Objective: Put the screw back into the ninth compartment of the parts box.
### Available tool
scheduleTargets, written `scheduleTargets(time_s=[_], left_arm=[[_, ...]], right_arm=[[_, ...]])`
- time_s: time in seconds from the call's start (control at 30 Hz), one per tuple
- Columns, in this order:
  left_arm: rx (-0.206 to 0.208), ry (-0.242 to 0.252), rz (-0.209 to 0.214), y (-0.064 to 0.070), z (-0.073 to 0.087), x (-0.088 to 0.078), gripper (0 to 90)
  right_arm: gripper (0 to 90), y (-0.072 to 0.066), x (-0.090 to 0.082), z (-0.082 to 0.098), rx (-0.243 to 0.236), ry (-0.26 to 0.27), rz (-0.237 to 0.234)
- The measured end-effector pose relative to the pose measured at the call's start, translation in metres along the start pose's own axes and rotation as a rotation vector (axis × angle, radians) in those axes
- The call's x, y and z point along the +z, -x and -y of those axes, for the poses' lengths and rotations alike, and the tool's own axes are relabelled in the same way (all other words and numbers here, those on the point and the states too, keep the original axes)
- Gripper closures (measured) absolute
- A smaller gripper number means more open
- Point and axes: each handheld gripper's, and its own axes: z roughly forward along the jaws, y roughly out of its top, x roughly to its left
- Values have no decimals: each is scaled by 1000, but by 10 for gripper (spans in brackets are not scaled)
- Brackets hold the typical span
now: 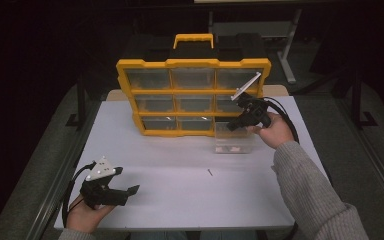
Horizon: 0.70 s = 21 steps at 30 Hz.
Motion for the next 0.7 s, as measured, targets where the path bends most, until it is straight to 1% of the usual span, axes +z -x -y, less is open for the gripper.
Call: scheduleTargets(time_s=[0.07,0.13,0.4,0.43,0.47,0.5,0.57,0.6,0.63,0.67,0.7], left_arm=[[-1,3,1,1,0,0,164],[-2,1,1,1,0,0,164],[2,-6,1,1,0,1,164],[3,-6,1,1,0,1,164],[2,-6,2,1,0,1,164],[3,-3,2,0,0,1,164],[1,-2,4,0,0,1,164],[2,-2,3,0,0,1,164],[3,-2,3,0,0,1,164],[3,-4,4,0,0,1,164],[2,-4,3,0,0,2,164]], right_arm=[[867,2,4,3,-3,-3,3],[867,3,7,5,11,-9,3],[866,8,16,12,27,-4,-3],[865,9,17,13,28,-7,3],[865,9,18,14,41,-13,9],[864,10,19,14,32,-9,5],[863,10,21,15,34,-12,4],[863,10,22,16,48,-21,9],[862,10,22,16,51,-22,9],[862,11,24,16,41,-14,2],[861,11,24,16,43,-14,4]])
